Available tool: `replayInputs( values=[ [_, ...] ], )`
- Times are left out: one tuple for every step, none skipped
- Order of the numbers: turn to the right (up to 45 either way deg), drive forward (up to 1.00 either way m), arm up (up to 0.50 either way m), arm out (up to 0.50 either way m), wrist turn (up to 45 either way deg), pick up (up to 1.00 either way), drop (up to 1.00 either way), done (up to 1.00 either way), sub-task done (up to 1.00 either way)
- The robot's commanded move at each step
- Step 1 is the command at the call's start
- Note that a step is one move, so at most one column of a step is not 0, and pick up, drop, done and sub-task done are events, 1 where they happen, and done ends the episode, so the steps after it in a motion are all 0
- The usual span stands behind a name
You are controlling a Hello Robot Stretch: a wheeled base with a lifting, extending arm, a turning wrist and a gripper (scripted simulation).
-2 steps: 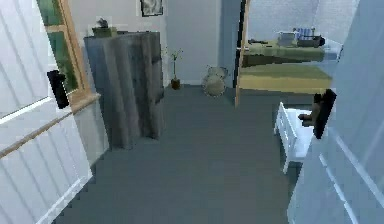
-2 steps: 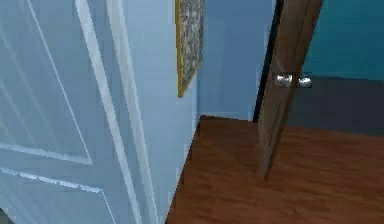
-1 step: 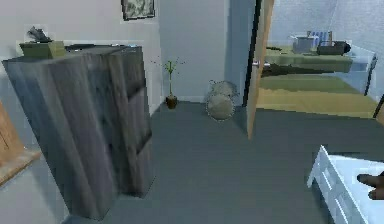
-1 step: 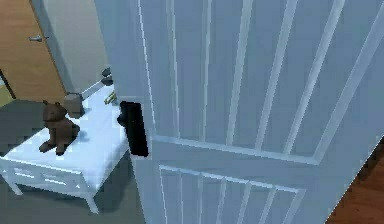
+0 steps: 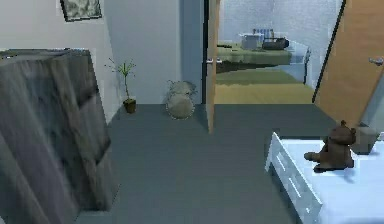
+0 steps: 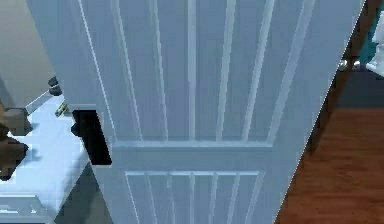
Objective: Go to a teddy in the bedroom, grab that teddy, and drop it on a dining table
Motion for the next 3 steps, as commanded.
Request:
replayInputs(
  values=[
    [0.0, 0.35, 0.00, 0.00, 0.0, 0.00, 0.00, 0.00, 0.00],
    [-36.0, 0.00, 0.00, 0.00, 0.0, 0.00, 0.00, 0.00, 0.00],
    [45.0, 0.00, 0.00, 0.00, 0.0, 0.00, 0.00, 0.00, 0.00]
  ],
)
